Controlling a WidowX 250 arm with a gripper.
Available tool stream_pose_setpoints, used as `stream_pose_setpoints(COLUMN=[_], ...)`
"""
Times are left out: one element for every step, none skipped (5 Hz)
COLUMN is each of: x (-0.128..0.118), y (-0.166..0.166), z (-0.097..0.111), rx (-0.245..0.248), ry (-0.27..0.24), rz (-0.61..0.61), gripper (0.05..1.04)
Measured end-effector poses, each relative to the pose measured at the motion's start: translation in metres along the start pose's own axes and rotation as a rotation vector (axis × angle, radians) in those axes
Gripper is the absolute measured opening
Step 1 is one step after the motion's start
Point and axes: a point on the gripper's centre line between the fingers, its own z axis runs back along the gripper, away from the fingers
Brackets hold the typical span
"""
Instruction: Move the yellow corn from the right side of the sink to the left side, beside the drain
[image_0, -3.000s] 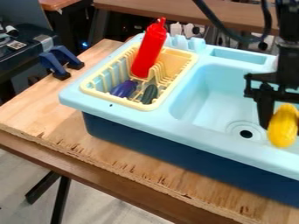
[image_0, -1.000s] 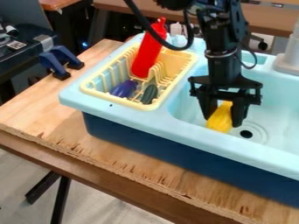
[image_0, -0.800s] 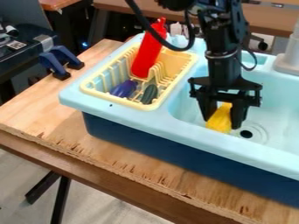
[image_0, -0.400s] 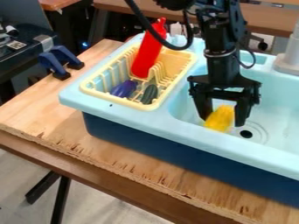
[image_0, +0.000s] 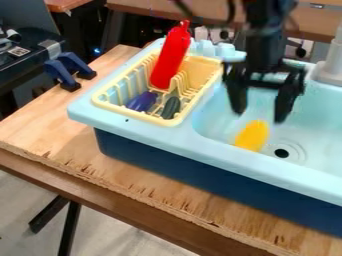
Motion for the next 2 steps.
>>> stream_pose_setpoints(x=[0.008, 0.009], y=[-0.025, -0.049], z=[0.021, 0.031], rx=[0.035, 0.048], ry=[0.094, 0.178], rz=[-0.068, -0.125], gripper=[1.002, 1.002])
